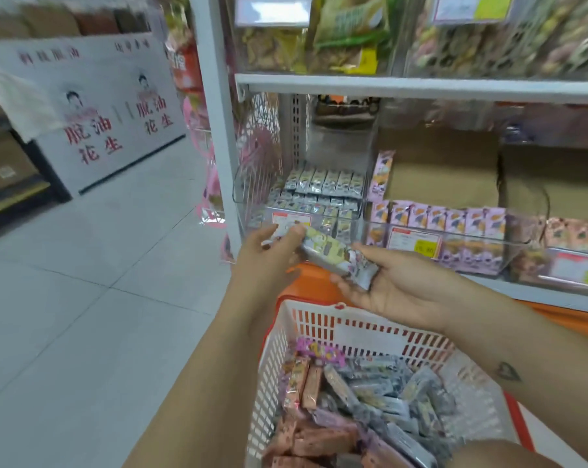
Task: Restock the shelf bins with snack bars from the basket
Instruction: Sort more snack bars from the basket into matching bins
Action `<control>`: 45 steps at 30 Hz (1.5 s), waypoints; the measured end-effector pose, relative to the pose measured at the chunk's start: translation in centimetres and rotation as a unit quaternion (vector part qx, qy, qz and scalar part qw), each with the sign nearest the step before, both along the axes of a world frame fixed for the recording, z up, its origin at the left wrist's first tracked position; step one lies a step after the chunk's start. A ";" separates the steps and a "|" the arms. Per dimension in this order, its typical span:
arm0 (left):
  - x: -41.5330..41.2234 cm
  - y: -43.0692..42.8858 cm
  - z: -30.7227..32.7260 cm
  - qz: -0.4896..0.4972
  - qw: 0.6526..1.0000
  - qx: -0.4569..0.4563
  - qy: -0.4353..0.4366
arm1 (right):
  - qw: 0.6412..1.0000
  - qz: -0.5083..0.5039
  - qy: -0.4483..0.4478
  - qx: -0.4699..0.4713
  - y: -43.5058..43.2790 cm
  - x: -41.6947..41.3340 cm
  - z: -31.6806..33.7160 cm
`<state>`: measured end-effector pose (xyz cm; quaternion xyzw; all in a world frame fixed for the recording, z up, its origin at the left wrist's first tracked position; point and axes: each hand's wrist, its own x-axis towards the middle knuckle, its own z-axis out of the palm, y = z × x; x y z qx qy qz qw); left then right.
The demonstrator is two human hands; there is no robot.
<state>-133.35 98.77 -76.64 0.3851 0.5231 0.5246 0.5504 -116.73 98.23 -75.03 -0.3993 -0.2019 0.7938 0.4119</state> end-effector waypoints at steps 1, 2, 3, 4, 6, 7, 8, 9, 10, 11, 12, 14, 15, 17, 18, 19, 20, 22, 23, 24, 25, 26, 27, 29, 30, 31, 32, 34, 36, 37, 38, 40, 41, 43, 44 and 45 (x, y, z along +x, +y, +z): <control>0.7 -0.1 0.1 0.007 0.998 -0.008 -0.054 | 1.000 -0.011 0.001 0.009 -0.2 -0.5 0.7; 1.3 -0.3 0.3 0.018 0.995 -0.007 -0.098 | 1.000 -0.021 -0.004 0.021 -0.3 -0.9 1.3; 1.7 -0.3 0.3 0.036 0.992 0.001 -0.125 | 0.999 -0.026 -0.017 0.040 -0.3 -1.2 1.8; 2.0 -0.3 0.3 0.054 0.989 0.014 -0.137 | 0.996 -0.024 -0.048 0.070 -0.3 -1.5 2.2; 2.0 0.0 0.5 0.085 0.987 0.028 -0.136 | 0.954 0.017 -0.221 0.202 -0.1 -1.4 2.7; 1.8 0.4 0.4 0.095 0.986 0.026 -0.132 | 0.891 0.045 -0.342 0.296 0.1 -1.2 3.0; 1.5 0.9 0.4 0.102 0.986 0.024 -0.127 | 0.809 0.068 -0.439 0.386 0.4 -1.0 3.2; 1.2 1.7 0.4 0.106 0.987 0.025 -0.122 | 0.728 0.087 -0.500 0.461 1.0 -0.9 3.4; 0.9 2.4 0.5 0.110 0.987 0.030 -0.112 | 0.663 0.101 -0.533 0.516 1.5 -1.1 3.6; 0.7 3.2 0.5 0.114 0.988 0.036 -0.101 | 0.615 0.113 -0.551 0.553 2.3 -1.4 3.5; 0.5 3.9 0.6 0.114 0.989 0.041 -0.091 | 0.584 0.117 -0.563 0.573 3.1 -1.8 3.4; 0.2 5.4 0.2 0.118 0.989 0.056 -0.075 | 0.582 0.108 -0.569 0.571 5.5 -2.7 2.9; 0.0 6.0 -0.1 0.121 0.988 0.065 -0.065 | 0.610 0.097 -0.558 0.555 6.7 -3.1 2.7; -0.4 7.1 -1.2 0.131 0.988 0.077 -0.020 | 0.679 0.076 -0.529 0.504 9.9 -3.9 1.9; -0.6 7.5 -1.8 0.140 0.986 0.084 0.020 | 0.704 0.061 -0.524 0.475 11.6 -4.3 1.5; -0.9 7.8 -2.4 0.153 0.981 0.096 0.066 | 0.723 0.041 -0.525 0.446 13.5 -4.6 0.9; -1.1 8.1 -2.9 0.163 0.974 0.110 0.109 | 0.740 0.014 -0.524 0.422 15.4 -4.9 0.5; -1.5 8.8 -3.8 0.169 0.961 0.122 0.180 | 0.755 -0.039 -0.526 0.389 19.4 -5.7 -0.6; -1.5 9.1 -4.0 0.161 0.957 0.116 0.211 | 0.750 -0.054 -0.537 0.381 21.4 -6.2 -1.1; -1.6 9.4 -4.3 0.146 0.954 0.106 0.241 | 0.742 -0.062 -0.549 0.379 23.4 -6.8 -1.7; -1.7 9.6 -4.6 0.128 0.950 0.098 0.266 | 0.730 -0.067 -0.564 0.380 25.2 -7.5 -2.2; -1.9 9.9 -4.9 0.111 0.948 0.095 0.283 | 0.715 -0.071 -0.580 0.384 26.9 -8.2 -2.7; -2.0 10.1 -5.3 0.099 0.947 0.096 0.291 | 0.702 -0.078 -0.593 0.388 28.4 -8.9 -3.2; -2.1 10.6 -6.0 0.082 0.947 0.097 0.294 | 0.675 -0.082 -0.618 0.395 30.6 -10.1 -3.7; -2.2 10.9 -6.3 0.077 0.948 0.092 0.294 | 0.660 -0.069 -0.635 0.396 31.3 -10.5 -3.8; -2.1 11.2 -6.6 0.072 0.949 0.087 0.294 | 0.647 -0.043 -0.649 0.398 31.9 -10.8 -4.0; -2.0 11.4 -6.8 0.068 0.951 0.087 0.290 | 0.632 -0.009 -0.661 0.406 32.4 -11.0 -4.3; -1.6 11.8 -7.0 0.063 0.956 0.102 0.268 | 0.578 0.075 -0.686 0.436 33.0 -11.1 -5.1; -1.5 12.0 -7.2 0.063 0.960 0.111 0.250 | 0.470 0.142 -0.736 0.466 33.5 -11.0 -5.9; -1.5 12.1 -7.3 0.064 0.961 0.112 0.246 | 0.402 0.162 -0.765 0.475 33.7 -10.9 -6.3; -1.4 12.3 -7.4 0.065 0.961 0.110 0.243 | 0.337 0.170 -0.789 0.484 33.9 -10.7 -6.5; -1.2 12.4 -7.5 0.062 0.964 0.103 0.237 | 0.256 0.182 -0.805 0.504 34.1 -10.3 -6.7; -1.0 12.4 -7.5 0.060 0.965 0.099 0.233 | 0.247 0.193 -0.801 0.511 34.3 -10.2 -6.8; -0.9 12.5 -7.5 0.059 0.965 0.097 0.235 | 0.251 0.215 -0.792 0.513 34.5 -9.8 -6.9; -0.9 12.5 -7.6 0.059 0.964 0.100 0.239 | 0.245 0.224 -0.792 0.513 34.6 -9.6 -7.0; -0.9 12.5 -7.6 0.060 0.963 0.103 0.241 | 0.233 0.230 -0.794 0.512 34.5 -9.5 -7.0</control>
